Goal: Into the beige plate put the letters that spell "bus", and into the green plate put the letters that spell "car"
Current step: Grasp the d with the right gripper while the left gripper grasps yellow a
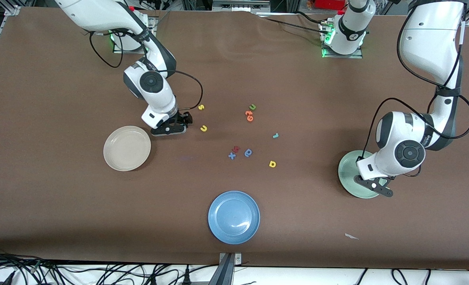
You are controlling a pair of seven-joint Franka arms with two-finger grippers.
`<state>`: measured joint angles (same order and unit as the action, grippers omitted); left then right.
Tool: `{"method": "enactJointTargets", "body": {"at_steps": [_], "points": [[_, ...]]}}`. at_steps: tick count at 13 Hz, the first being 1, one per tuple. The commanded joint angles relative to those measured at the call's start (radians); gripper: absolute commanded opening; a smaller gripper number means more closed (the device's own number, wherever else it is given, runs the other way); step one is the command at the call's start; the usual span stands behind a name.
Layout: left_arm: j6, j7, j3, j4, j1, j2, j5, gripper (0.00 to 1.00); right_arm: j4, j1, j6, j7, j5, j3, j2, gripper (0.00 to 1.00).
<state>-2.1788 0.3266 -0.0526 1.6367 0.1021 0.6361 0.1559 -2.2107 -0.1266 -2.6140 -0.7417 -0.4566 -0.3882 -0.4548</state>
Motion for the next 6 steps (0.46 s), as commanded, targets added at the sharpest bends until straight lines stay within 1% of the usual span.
{"method": "enactJointTargets", "body": {"at_steps": [1,2,3,4,6], "points": [[0.017,-0.07,0.011,-0.063,0.024,0.019,-0.147,1.0,-0.003,0.002,-0.032,-0.123,-0.131,-0.008,-0.037,1.0],[0.016,-0.143,0.014,-0.063,0.043,0.02,-0.229,1.0,-0.003,0.002,-0.043,-0.146,-0.149,-0.008,-0.045,1.0],[0.01,-0.231,0.016,-0.063,0.08,0.023,-0.281,1.0,-0.003,0.001,-0.052,-0.159,-0.155,-0.008,-0.048,1.0],[0.008,-0.33,0.016,-0.064,0.123,0.034,-0.297,1.0,-0.003,0.001,-0.052,-0.163,-0.155,-0.008,-0.048,1.0],[-0.062,-0.545,0.017,-0.069,0.206,0.054,-0.297,1.0,-0.003,0.001,-0.052,-0.182,-0.155,-0.02,-0.048,1.0]]}}
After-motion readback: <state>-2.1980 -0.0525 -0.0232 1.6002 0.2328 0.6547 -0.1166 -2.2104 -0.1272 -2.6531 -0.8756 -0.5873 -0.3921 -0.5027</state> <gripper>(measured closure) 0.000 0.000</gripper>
